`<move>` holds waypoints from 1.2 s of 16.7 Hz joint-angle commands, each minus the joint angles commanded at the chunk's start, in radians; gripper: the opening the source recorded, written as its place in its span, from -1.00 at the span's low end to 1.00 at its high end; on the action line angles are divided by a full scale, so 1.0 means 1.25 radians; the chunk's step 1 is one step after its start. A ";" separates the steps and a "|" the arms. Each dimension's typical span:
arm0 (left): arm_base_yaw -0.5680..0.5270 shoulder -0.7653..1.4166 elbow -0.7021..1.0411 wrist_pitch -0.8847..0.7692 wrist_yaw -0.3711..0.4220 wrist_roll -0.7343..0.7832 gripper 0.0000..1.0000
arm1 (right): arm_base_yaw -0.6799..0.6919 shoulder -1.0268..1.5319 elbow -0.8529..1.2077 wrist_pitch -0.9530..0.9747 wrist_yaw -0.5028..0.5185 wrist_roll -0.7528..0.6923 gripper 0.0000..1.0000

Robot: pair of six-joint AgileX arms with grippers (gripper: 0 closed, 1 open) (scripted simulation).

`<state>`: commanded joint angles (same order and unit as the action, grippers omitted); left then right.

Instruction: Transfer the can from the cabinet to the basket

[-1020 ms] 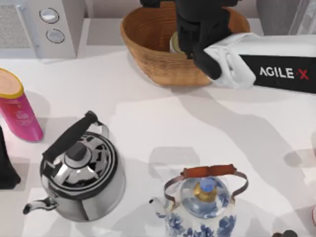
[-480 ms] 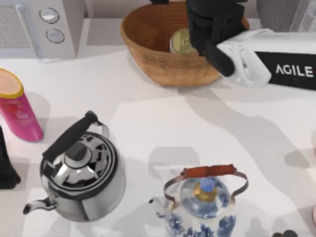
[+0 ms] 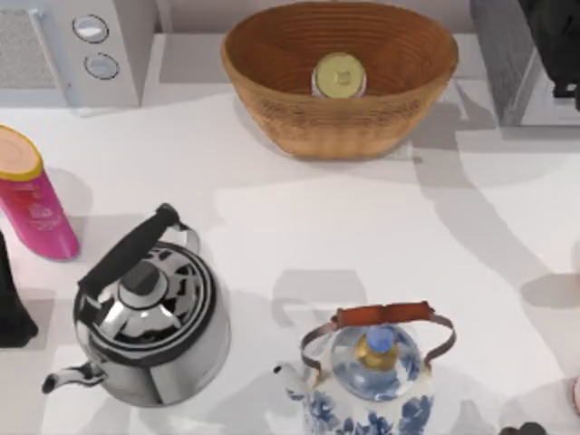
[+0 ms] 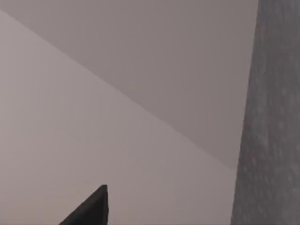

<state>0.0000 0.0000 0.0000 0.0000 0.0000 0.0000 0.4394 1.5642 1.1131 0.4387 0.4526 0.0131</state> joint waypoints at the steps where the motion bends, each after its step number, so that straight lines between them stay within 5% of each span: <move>1: 0.000 0.000 0.000 0.000 0.000 0.000 1.00 | -0.020 -0.073 -0.050 -0.020 -0.020 -0.001 1.00; 13: 0.000 0.000 0.000 0.000 0.000 0.000 1.00 | -0.276 -1.014 -0.706 -0.275 -0.283 -0.008 1.00; 20: 0.000 0.000 0.000 0.000 0.000 0.000 1.00 | -0.351 -1.250 -0.890 -0.351 -0.362 -0.010 1.00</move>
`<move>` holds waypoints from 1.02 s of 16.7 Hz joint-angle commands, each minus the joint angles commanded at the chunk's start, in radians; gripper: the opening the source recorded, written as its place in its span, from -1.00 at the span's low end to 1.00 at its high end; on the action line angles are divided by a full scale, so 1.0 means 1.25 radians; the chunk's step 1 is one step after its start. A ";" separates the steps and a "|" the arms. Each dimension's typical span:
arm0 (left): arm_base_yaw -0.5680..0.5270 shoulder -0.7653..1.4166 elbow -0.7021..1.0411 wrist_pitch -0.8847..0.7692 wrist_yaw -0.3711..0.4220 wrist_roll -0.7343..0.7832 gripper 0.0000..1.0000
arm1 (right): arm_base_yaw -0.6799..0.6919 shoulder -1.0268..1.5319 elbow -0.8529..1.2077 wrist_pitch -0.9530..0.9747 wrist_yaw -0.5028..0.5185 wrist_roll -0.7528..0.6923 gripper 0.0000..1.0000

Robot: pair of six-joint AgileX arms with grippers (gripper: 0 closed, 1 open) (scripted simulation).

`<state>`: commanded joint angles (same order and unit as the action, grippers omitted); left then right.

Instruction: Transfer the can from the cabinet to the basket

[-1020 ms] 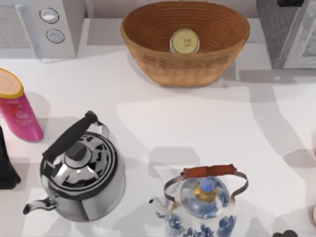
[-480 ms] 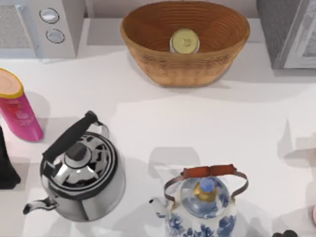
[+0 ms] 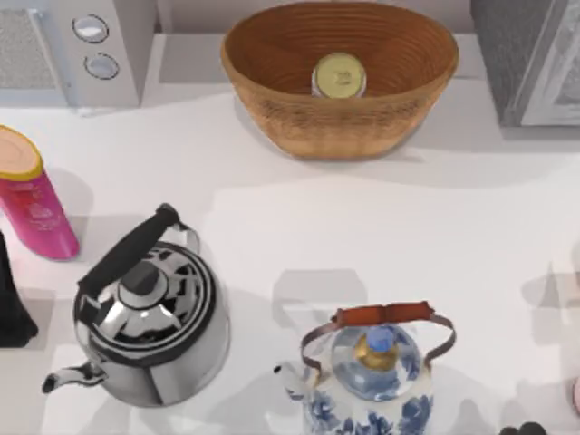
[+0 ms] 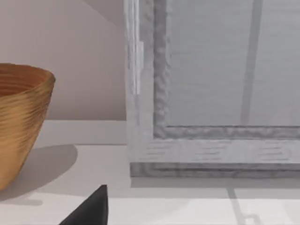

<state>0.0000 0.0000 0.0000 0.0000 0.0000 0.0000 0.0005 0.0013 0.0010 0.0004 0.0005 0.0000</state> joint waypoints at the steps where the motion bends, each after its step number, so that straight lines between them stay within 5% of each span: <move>1: 0.000 0.000 0.000 0.000 0.000 0.000 1.00 | 0.000 -0.001 -0.001 0.000 0.000 0.000 1.00; 9: 0.000 0.000 0.000 0.000 0.000 0.000 1.00 | -0.042 0.055 0.020 0.052 -0.046 0.002 1.00; 17: 0.000 0.000 0.000 0.000 0.000 0.000 1.00 | -0.365 0.524 0.133 0.430 -0.362 0.012 1.00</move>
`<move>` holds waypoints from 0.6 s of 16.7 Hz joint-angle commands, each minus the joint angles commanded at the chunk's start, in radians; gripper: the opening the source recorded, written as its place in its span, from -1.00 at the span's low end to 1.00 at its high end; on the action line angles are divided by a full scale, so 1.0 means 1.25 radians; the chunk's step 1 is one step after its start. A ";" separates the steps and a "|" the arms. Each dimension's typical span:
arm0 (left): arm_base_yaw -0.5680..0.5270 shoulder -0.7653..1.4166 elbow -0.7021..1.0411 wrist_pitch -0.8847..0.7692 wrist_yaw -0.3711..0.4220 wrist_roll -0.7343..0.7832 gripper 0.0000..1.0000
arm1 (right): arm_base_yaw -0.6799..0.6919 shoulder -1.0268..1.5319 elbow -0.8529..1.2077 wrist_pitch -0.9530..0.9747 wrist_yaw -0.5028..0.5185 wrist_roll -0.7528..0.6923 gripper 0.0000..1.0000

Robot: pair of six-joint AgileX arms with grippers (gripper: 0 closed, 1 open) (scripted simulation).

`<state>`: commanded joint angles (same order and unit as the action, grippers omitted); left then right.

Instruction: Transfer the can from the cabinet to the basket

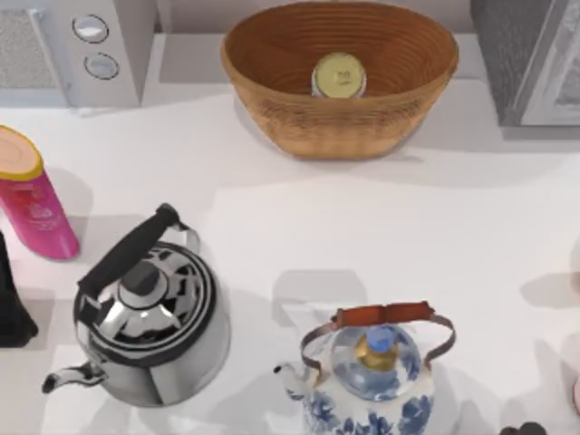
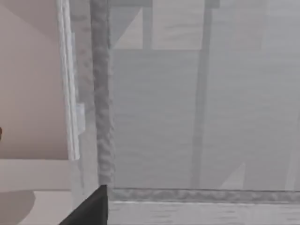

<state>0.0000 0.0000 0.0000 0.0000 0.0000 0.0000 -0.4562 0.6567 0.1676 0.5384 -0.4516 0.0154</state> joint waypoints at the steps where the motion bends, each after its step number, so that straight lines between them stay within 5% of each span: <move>1: 0.000 0.000 0.000 0.000 0.000 0.000 1.00 | -0.049 0.077 0.016 0.058 -0.048 0.001 1.00; 10: 0.000 0.000 0.000 0.000 0.000 0.000 1.00 | -0.406 0.645 0.142 0.482 -0.399 0.011 1.00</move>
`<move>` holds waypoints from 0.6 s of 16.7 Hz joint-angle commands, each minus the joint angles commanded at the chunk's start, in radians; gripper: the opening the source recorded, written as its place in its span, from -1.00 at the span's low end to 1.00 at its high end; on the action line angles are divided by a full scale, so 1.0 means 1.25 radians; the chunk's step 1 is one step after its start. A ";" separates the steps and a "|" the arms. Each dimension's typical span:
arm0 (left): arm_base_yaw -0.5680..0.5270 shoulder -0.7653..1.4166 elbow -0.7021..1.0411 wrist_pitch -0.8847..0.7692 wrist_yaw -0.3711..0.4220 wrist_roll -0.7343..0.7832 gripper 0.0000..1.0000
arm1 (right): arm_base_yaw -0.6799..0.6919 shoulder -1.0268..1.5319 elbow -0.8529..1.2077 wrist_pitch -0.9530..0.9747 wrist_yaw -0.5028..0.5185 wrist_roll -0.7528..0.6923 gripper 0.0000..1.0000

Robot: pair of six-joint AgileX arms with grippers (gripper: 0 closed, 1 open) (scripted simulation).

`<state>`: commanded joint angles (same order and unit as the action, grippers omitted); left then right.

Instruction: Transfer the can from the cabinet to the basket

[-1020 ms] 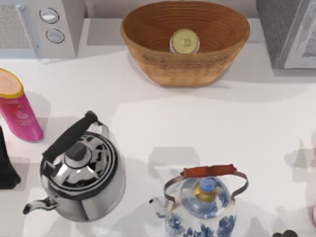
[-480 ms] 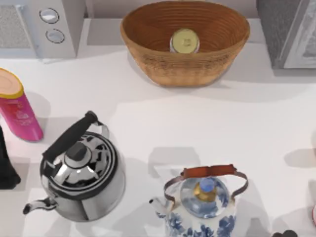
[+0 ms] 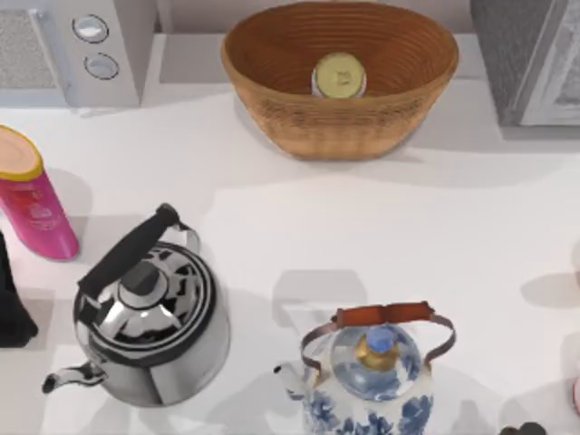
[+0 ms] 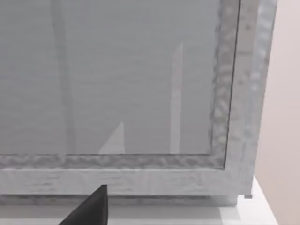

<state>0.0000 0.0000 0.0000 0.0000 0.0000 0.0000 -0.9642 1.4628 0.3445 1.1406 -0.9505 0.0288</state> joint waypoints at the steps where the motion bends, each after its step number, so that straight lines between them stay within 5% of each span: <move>1: 0.000 0.000 0.000 0.000 0.000 0.000 1.00 | -0.021 0.031 0.008 0.025 -0.021 0.001 1.00; 10: 0.000 0.000 0.000 0.000 0.000 0.000 1.00 | -0.046 0.068 0.024 0.044 -0.048 0.001 1.00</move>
<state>0.0000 0.0000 0.0000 0.0000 0.0000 0.0000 -1.0217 1.5477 0.3750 1.1960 -1.0102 0.0302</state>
